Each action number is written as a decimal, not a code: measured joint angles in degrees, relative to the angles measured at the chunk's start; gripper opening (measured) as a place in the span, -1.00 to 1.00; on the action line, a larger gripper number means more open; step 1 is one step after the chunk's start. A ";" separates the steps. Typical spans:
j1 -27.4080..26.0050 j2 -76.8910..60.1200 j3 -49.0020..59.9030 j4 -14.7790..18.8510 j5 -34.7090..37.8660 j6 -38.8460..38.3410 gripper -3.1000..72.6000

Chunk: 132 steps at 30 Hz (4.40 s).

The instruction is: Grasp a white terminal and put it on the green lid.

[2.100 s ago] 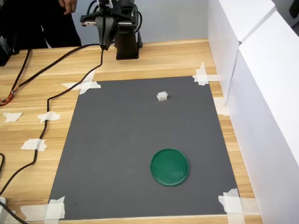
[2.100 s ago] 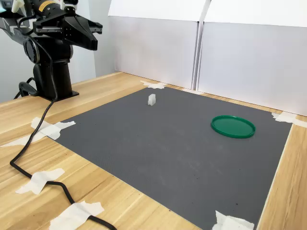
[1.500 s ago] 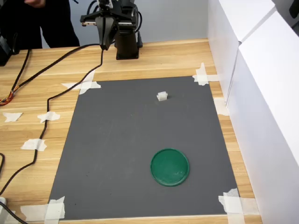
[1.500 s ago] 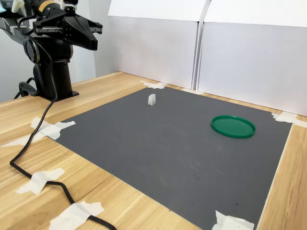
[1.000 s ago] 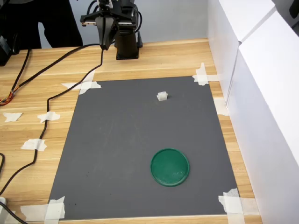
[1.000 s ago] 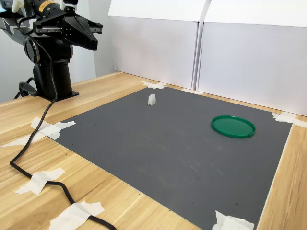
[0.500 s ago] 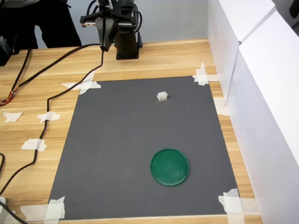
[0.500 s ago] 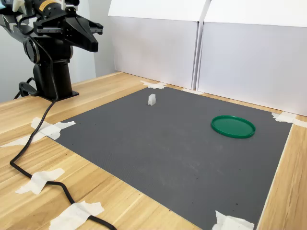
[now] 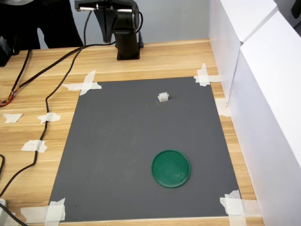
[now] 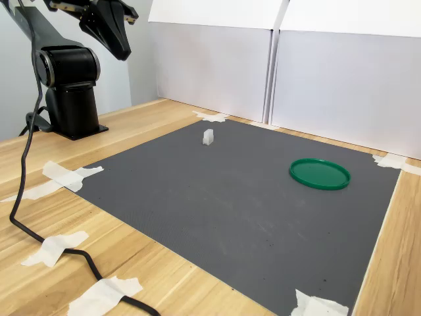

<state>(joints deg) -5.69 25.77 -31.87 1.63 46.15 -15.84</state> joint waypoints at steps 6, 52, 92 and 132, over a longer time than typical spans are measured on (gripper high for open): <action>0.00 5.71 -5.46 -0.35 11.45 -0.22 -0.96; 5.13 36.01 -13.54 6.31 15.80 9.06 0.92; 26.38 62.30 -24.60 5.39 6.96 24.33 0.93; 26.38 69.91 -22.85 6.14 3.37 18.86 0.75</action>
<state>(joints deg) 20.69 95.67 -54.72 7.77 49.52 3.02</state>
